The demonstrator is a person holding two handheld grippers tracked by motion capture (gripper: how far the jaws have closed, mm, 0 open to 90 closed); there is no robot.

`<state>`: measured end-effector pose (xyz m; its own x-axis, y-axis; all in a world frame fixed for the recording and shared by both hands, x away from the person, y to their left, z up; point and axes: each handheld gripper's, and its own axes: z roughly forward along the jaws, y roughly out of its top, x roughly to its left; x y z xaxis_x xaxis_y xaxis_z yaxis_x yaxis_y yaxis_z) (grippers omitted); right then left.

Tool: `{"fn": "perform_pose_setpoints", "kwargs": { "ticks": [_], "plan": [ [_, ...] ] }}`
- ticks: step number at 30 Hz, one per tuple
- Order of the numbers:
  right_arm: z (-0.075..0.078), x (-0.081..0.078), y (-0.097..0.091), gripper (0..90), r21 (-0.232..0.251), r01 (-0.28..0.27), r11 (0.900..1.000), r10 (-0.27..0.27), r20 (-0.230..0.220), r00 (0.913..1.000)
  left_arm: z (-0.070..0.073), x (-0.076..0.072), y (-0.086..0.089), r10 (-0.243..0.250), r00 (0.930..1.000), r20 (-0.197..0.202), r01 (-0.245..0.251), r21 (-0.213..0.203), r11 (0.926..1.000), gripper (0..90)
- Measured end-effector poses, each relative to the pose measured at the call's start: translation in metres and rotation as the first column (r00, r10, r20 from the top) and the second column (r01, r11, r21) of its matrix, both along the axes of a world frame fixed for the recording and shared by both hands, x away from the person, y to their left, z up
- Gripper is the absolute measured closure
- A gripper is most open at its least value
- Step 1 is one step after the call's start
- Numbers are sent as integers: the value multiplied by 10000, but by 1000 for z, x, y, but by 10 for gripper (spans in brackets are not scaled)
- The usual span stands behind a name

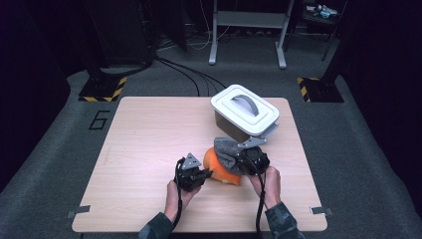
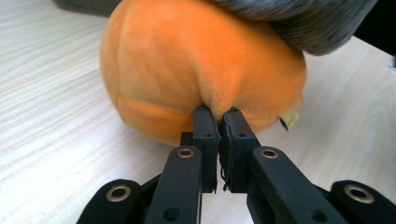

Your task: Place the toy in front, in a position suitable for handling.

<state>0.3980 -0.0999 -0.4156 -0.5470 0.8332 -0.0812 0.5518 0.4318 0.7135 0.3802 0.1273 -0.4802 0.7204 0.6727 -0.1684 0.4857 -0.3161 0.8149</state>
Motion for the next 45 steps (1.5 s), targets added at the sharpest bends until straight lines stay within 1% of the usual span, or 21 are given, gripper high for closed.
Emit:
{"fn": "perform_pose_setpoints", "kwargs": {
  "ticks": [2, 3, 5, 6, 7, 11, 17, 18, 20, 21, 24, 26, 27, 29, 31, 33, 37, 39, 40, 43, 45],
  "plan": [
    [3, -4, 3, 754, 341, -181, 9993, 177, 122, 9998, 1, -6, -1, 56, 10000, -64, -56, -15, 10000, 856],
    [7, -11, 17, 754, 636, -758, 9951, 751, 127, 9971, 2, -8, -2, 70, 9997, -243, -73, -123, 9999, 856],
    [4, -13, 35, 754, -148, -1241, 9922, 1245, 268, 9919, 2, -9, -2, 62, 9999, -141, -63, -53, 10000, 856],
    [4, -13, 35, 754, -148, -1241, 9922, 1245, 268, 9919, 2, -10, -2, 64, 9998, -164, -64, -17, 10000, 856],
    [-4, -10, 39, 755, -546, -1169, 9916, 1189, 345, 9923, -3, -9, 1, 194, 9991, -368, -206, -318, 9993, 856],
    [-9, 0, 18, 755, -172, -646, 9978, 649, 144, 9978, -4, -8, 1, 180, 9991, -385, -199, -487, 9986, 856],
    [-17, 1, -10, 756, -66, 175, 9998, -177, -207, 9996, 0, -11, -5, 53, 9999, -107, -57, -387, 9992, 854],
    [-19, 3, -8, 756, -56, 176, 9998, -177, -270, 9995, 3, -13, -9, -37, 9998, 198, 35, 114, 9999, 844],
    [-21, 6, -6, 757, -133, 161, 9998, -165, -288, 9994, 3, -12, -9, -2, 9997, 249, -4, 251, 9997, 783],
    [-24, 10, -4, 757, -45, 102, 9999, -103, -293, 9995, 4, -10, -6, 23, 9993, 362, -30, 199, 9998, 589],
    [-24, 12, -3, 757, 22, 22, 10000, -21, -301, 9995, 2, -4, -2, 295, 9986, 446, -311, 349, 9989, 492],
    [-24, 14, -1, 757, 39, -22, 10000, 23, -339, 9994, -2, 1, -3, 126, 9990, 429, -148, 523, 9985, 595],
    [-23, 15, 2, 756, 49, -23, 10000, 25, -369, 9993, -4, 2, -1, 107, 9995, 310, -115, 250, 9996, 717],
    [-19, 13, 6, 757, 1, -28, 10000, 28, -225, 9997, -4, 3, 0, 170, 9995, 273, -175, 194, 9997, 805],
    [-3, 5, 13, 756, -54, -119, 9999, 119, 29, 9999, -1, 2, 3, 323, 9994, 114, -322, -47, 9995, 834],
    [11, -7, 25, 758, 452, -723, 9964, 706, 387, 9968, 0, 1, 5, 357, 9993, 94, -356, -129, 9993, 843],
    [-1, -13, 56, 759, -680, -1307, 9891, 1328, 268, 9908, 5, -1, 7, 344, 9994, 21, -344, -103, 9994, 851],
    [-7, -11, 55, 761, -944, -1266, 9874, 1306, 370, 9907, 3, 0, 8, 340, 9994, -78, -342, -163, 9993, 852],
    [-11, -9, 42, 762, -461, -1046, 9934, 1052, 107, 9944, 2, -1, 6, 304, 9994, -140, -309, -366, 9989, 853],
    [-12, -7, 21, 761, -343, -471, 9983, 479, 233, 9986, 4, -1, 4, 196, 9998, -10, -197, -278, 9994, 853],
    [-12, -6, 13, 761, -666, -56, 9978, 75, 293, 9995, 5, 1, 2, 181, 9998, 37, -180, -286, 9994, 853]
  ]
}}
